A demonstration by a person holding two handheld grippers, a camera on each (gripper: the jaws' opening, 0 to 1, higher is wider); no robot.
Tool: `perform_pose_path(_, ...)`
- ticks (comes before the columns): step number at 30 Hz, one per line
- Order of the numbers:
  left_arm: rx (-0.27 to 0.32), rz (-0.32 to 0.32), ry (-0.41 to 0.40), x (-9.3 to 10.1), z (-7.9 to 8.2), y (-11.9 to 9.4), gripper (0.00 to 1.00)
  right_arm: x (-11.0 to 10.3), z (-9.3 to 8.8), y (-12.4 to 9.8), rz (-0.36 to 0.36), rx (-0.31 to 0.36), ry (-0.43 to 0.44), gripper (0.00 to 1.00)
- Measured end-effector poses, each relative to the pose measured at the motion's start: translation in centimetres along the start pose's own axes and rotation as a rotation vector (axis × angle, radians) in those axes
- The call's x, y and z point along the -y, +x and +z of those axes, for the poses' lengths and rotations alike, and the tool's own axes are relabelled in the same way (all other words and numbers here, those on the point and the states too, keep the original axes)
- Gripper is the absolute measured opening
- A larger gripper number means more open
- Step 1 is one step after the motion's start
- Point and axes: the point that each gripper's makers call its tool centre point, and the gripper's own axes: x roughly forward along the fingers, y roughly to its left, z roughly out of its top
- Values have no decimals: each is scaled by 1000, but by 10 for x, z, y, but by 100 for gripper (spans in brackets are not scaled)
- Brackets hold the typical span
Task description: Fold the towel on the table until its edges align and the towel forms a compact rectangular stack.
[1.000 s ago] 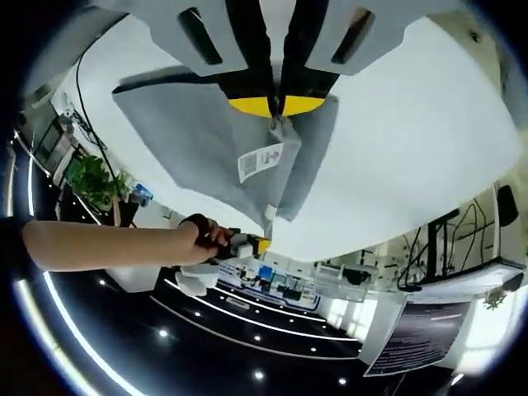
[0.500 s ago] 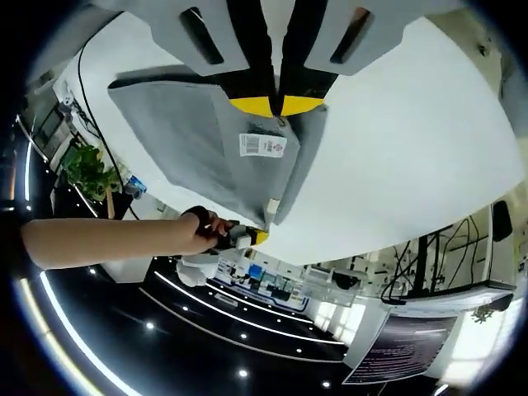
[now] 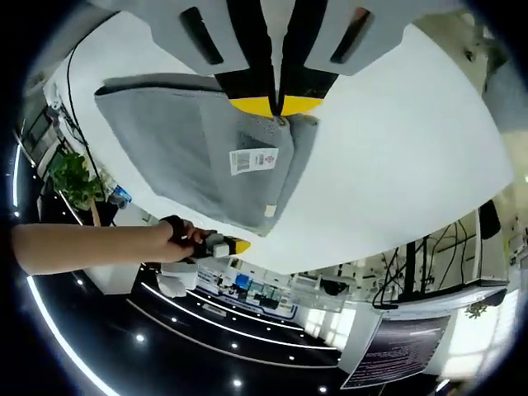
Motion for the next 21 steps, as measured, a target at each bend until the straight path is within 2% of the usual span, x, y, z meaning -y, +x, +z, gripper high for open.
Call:
perform_pose_path(4, 8, 11, 14, 0, 7, -2, 4, 15, -8, -10, -26, -32, -19, 6)
perform_pose_path(5, 23, 18, 19, -1, 9, -1, 7, 18, -16, -18, -38, -73, -71, 6)
perform_pose_path(7, 43, 24, 27, -4, 12, 0, 11, 22, -19, -22, -37, -82, -91, 8)
perform_pose_path(10, 30, 38, 68, -10, 14, 5, 18, 28, -22, -30, -43, -98, -116, 11)
perform_pose_path(15, 15, 42, 158, -19, 22, 11, 19, 44, -32, -49, -54, -133, -108, 15)
perform_pose_path(21, -18, 36, 197, -29, 25, 16, 20, 69, -48, -76, -98, -160, -70, 17)
